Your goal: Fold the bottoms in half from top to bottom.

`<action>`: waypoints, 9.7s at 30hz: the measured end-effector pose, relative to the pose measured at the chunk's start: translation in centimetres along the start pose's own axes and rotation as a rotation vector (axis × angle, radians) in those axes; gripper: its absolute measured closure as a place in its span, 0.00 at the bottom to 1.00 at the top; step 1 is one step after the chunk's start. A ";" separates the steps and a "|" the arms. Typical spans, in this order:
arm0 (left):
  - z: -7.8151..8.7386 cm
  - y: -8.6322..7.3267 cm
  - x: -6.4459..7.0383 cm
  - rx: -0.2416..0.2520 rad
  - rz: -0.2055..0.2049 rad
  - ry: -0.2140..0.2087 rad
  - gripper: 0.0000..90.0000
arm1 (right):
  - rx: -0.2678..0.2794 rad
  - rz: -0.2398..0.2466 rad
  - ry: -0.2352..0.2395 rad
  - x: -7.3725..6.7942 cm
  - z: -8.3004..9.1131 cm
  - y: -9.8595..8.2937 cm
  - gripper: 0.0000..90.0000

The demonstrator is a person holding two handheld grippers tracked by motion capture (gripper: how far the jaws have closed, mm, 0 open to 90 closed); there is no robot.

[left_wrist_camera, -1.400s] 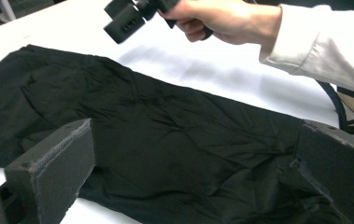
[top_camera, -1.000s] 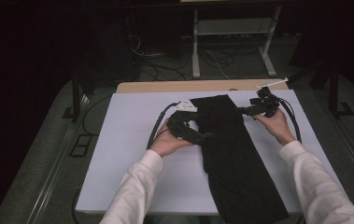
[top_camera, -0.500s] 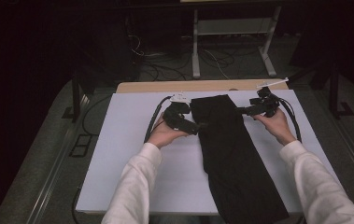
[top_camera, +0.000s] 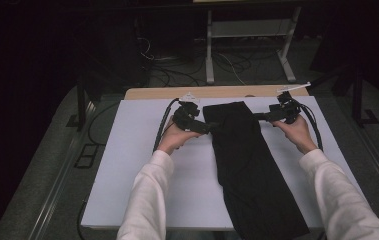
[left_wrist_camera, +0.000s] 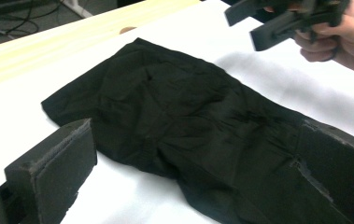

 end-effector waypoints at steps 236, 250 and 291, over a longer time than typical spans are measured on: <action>-0.3 -9.2 16.0 0.054 0.123 -0.215 0.95 | -0.024 -0.055 0.220 -9.2 7.5 -14.6 0.95; -1.4 -11.2 16.4 0.023 0.149 -0.231 0.95 | -0.101 -0.067 0.226 -9.1 6.1 -16.7 0.95; -2.2 -12.7 16.7 0.005 0.170 -0.271 0.94 | -0.167 -0.003 0.187 -9.5 6.6 -15.7 0.01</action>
Point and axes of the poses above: each handheld gripper's, and its own axes: z roughly backward along the jaws, y roughly out of its top, x roughly to its right, the point moved 10 cm from there along -z, roughly forward along the jaws, and after that the axes turned 15 degrees about -x, right-handed, at the moved point
